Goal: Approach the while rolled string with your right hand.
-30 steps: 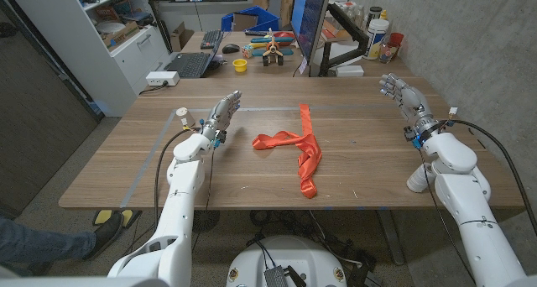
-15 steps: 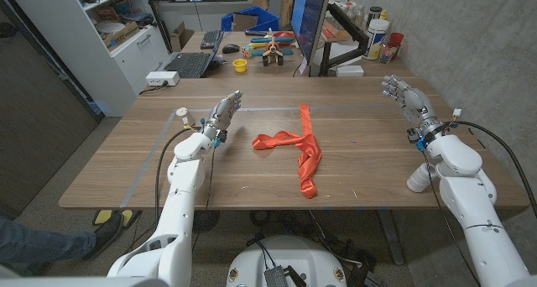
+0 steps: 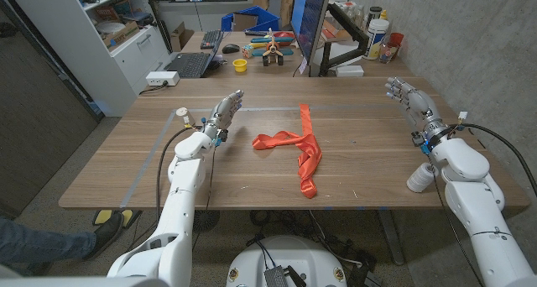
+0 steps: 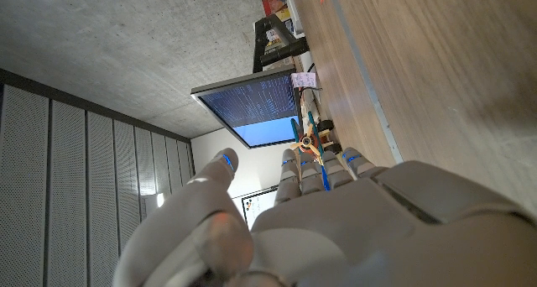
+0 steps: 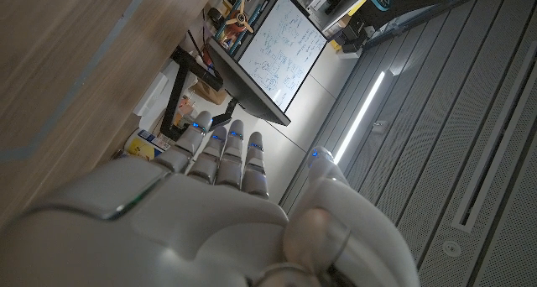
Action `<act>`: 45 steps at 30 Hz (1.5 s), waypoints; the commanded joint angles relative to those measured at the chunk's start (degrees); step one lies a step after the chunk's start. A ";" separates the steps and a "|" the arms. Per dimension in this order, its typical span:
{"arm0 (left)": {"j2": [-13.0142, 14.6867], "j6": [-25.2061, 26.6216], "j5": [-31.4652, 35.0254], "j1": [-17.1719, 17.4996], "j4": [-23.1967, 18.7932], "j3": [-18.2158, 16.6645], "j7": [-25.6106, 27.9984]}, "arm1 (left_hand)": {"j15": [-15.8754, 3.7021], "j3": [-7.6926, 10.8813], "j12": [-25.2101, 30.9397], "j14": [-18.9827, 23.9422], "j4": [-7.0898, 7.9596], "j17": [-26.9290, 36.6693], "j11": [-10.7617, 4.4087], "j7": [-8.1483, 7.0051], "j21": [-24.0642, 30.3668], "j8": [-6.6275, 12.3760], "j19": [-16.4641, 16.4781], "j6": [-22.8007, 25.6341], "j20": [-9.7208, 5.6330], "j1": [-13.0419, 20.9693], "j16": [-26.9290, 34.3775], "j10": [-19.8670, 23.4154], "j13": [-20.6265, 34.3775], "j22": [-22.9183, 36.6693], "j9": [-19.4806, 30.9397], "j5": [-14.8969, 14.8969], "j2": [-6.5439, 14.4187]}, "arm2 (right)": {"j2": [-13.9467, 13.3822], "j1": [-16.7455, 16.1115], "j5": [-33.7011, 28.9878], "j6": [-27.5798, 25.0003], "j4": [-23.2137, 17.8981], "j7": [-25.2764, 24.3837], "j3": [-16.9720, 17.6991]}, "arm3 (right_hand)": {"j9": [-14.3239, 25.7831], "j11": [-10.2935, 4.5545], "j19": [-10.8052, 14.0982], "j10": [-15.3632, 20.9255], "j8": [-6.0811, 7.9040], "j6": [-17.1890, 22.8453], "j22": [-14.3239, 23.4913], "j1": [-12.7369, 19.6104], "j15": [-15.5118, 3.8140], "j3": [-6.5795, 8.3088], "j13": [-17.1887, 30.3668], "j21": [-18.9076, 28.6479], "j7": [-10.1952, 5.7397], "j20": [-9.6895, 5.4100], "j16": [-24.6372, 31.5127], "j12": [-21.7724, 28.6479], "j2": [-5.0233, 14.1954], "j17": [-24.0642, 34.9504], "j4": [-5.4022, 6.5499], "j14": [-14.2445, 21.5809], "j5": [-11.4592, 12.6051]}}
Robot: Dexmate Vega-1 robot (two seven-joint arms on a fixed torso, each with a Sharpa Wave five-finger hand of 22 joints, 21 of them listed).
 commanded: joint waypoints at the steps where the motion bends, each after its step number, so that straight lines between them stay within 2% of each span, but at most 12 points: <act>1: 0.00 0.18 0.39 -0.42 0.51 0.27 -0.27 | 0.08 -0.14 0.27 0.14 -0.22 0.18 -0.12 -0.12 -0.06 0.24 -1.58 0.50 0.46 0.59 -0.16 0.29 0.12 0.24 0.21 -0.34 0.16 | 0.12 -1.73 -0.45 -0.20 -1.59 -0.24 1.06 | 0.15 -0.23 0.43 0.50 0.14 0.22 0.25 -0.18 -0.06 -0.12 0.15 -0.23 -0.41 -0.05 -0.22 0.12 -0.37 0.19 -0.11 0.68 0.26; 22: 0.44 -0.61 0.59 -2.11 3.39 -0.19 -1.05 | 0.02 -0.26 0.29 0.16 -0.25 0.19 -0.10 -0.17 -0.42 0.20 -1.54 0.74 0.62 0.61 -0.16 0.47 0.11 0.25 0.22 -0.43 0.27 | 0.26 -3.74 -2.39 -0.24 -3.64 -0.62 1.39 | 0.16 -0.42 0.55 0.39 0.14 0.26 0.27 -0.09 -0.10 -0.17 0.16 -0.84 -0.56 0.09 -0.39 -0.01 -0.48 0.14 -0.33 0.74 0.29; 25: 0.48 -0.73 0.61 -2.33 3.73 -0.28 -1.15 | 0.00 -0.28 0.24 0.15 -0.26 0.19 -0.09 -0.17 -0.48 0.19 -1.51 0.78 0.62 0.62 -0.17 0.37 0.11 0.26 0.22 -0.44 0.29 | 0.15 -4.09 -3.39 -0.05 -3.98 -0.98 1.39 | 0.16 -0.43 0.58 0.46 0.20 0.46 0.27 -0.05 -0.05 -0.18 0.16 -1.04 -1.42 0.12 -0.45 -0.01 -0.50 0.14 -0.39 0.71 0.30; 31: 0.59 -1.05 0.64 -2.84 4.62 -0.47 -1.40 | 0.04 -0.31 0.25 0.14 -0.27 0.20 0.04 -0.18 -0.59 0.15 -1.51 0.78 0.64 0.62 -0.18 0.42 0.11 0.26 0.22 -0.46 0.32 | 0.38 -4.58 -4.05 -0.12 -4.29 -1.26 1.42 | 0.16 -0.67 0.57 0.49 0.29 0.71 0.28 -0.02 -0.08 -0.17 0.16 -1.23 -2.02 0.23 -0.49 -0.02 -0.43 0.14 -0.43 0.67 0.30; 45: 0.76 -1.34 0.80 -3.61 5.55 -0.68 -1.93 | 0.07 -0.40 0.19 0.09 -0.31 0.20 -0.12 -0.20 -0.88 0.10 -1.41 0.92 0.67 0.65 -0.21 0.36 0.10 0.27 0.22 -0.50 0.43 | 0.80 -6.60 -5.85 0.18 -6.15 -1.89 1.89 | 0.17 -0.86 0.57 0.29 0.40 1.11 0.29 0.07 0.02 -0.20 0.16 -1.62 -2.61 0.36 -0.53 -0.14 -0.41 0.14 -0.56 0.69 0.29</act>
